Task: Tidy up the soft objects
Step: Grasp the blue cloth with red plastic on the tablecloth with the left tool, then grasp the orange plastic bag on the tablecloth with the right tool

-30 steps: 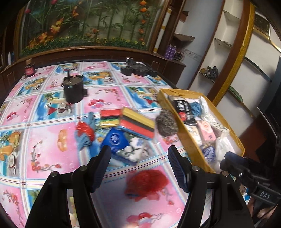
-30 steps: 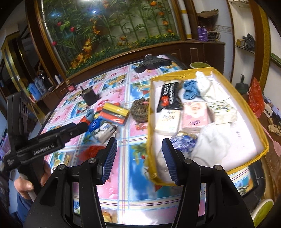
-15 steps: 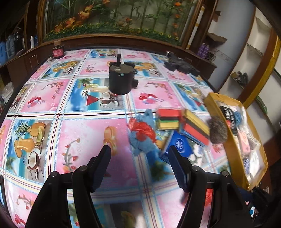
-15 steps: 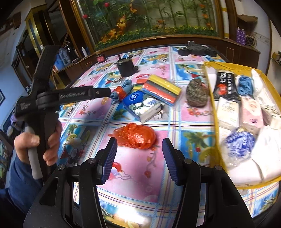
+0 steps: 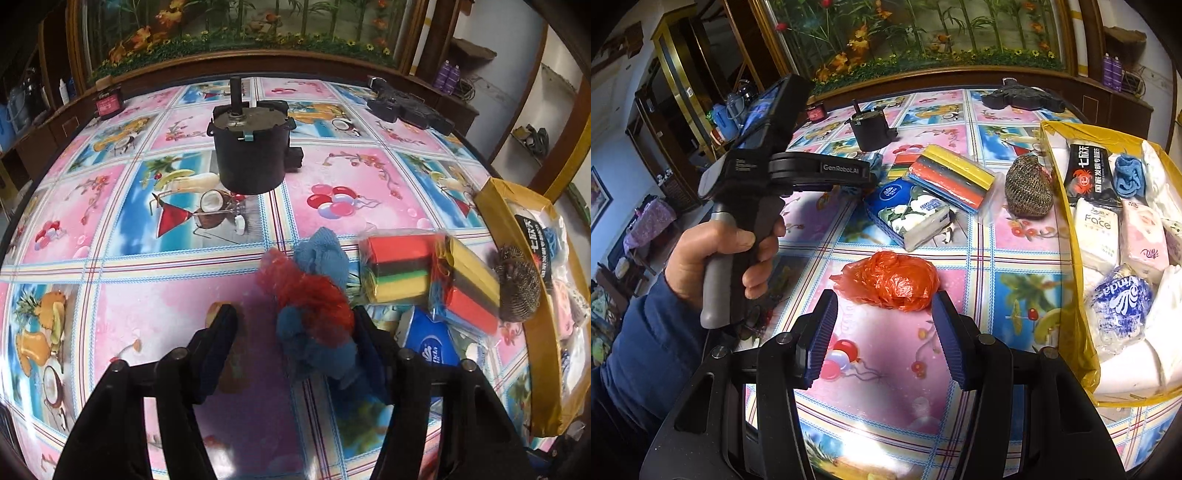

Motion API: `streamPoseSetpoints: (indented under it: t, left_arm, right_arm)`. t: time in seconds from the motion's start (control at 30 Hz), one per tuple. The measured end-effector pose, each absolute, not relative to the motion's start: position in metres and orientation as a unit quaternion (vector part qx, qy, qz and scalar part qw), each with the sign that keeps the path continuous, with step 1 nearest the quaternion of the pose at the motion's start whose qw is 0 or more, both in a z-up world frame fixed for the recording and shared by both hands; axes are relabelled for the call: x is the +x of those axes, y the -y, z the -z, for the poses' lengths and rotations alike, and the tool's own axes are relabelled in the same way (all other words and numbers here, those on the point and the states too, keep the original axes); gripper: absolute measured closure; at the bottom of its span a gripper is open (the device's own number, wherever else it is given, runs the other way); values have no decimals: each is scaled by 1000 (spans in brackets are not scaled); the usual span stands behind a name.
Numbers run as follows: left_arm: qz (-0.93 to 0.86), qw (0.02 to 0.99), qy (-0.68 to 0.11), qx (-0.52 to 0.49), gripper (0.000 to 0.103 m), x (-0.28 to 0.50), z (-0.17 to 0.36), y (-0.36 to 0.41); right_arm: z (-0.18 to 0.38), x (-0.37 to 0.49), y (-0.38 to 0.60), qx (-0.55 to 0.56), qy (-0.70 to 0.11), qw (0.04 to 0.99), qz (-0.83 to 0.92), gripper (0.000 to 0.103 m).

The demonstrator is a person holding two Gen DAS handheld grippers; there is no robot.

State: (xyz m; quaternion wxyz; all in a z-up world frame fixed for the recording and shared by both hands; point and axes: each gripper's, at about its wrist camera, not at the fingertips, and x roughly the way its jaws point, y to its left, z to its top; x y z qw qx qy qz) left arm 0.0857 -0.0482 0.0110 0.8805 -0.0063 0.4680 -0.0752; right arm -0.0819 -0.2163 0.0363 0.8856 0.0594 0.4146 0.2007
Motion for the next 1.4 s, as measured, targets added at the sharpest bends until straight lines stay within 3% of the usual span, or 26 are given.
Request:
streamPoseSetpoints:
  t: [0.1,0.43,0.5,1.0,1.4]
  left_arm:
    - [71,882,-465,1,57,83,-11,47]
    - [66,886,-459,17,57,85,-10,52]
    - [61,887,-457,21,65,85,-10,52]
    - [54,886,-461,2,66,86,-11,39]
    - [46,887,-459,14,66,86,-11,39]
  right_arm:
    - [-34,-77,215,54,-418,884,-202,50]
    - [-19,-51,198,44,-439,875,-200,49]
    - [-16,-47,196,44,-445,872,-197,49]
    - [-47,-43,197,11,-401,885,-236,49]
    - [-30,-30,155,-119,-415,851,-299,49]
